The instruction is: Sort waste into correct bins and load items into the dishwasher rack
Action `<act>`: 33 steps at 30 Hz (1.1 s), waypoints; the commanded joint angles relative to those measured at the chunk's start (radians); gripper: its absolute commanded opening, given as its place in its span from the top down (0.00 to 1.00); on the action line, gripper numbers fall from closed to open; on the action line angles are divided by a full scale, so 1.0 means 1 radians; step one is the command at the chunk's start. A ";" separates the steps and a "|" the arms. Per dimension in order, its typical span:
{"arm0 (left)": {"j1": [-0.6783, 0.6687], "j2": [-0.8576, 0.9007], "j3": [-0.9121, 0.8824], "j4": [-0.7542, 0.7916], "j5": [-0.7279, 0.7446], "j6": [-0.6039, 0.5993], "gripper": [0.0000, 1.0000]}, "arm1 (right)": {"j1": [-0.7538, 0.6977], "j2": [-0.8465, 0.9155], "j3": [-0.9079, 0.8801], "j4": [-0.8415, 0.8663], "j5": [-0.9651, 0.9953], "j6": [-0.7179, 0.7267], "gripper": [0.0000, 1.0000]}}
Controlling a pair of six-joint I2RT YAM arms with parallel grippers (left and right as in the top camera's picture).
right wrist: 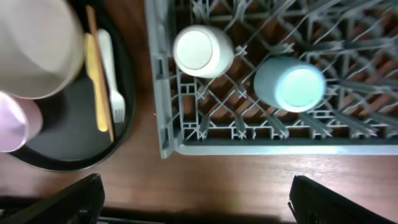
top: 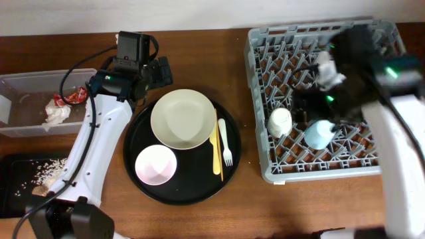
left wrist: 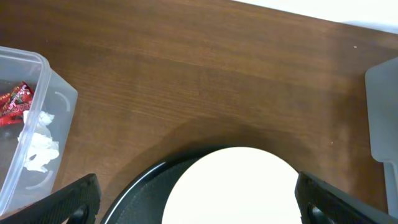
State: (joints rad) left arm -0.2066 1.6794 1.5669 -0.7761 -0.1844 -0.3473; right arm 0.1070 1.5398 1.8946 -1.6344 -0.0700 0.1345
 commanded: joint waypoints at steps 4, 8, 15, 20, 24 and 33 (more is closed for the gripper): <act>-0.002 0.009 -0.003 -0.053 -0.005 0.001 0.00 | -0.004 -0.413 0.020 -0.014 0.351 0.114 0.01; -0.002 0.009 -0.003 -0.093 0.057 0.002 0.02 | -0.004 -0.428 0.020 -0.042 0.519 0.249 0.01; -0.002 0.009 -0.003 -0.188 0.057 0.031 0.19 | -0.004 -0.208 0.020 -0.047 0.466 0.238 0.01; 0.000 0.010 -0.024 -0.222 0.041 0.035 0.22 | -0.004 -0.153 0.020 -0.057 0.410 0.238 0.02; 0.014 0.010 -0.025 -0.200 0.019 0.035 0.04 | -0.002 -0.130 0.019 -0.025 0.057 0.124 0.01; 0.234 0.002 -0.024 -0.183 -0.030 -0.048 0.01 | 0.294 0.356 0.019 0.339 -0.259 -0.028 0.55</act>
State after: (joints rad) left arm 0.0257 1.6794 1.5490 -0.9604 -0.2043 -0.3786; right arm 0.3019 1.7992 1.9110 -1.3682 -0.3477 0.1192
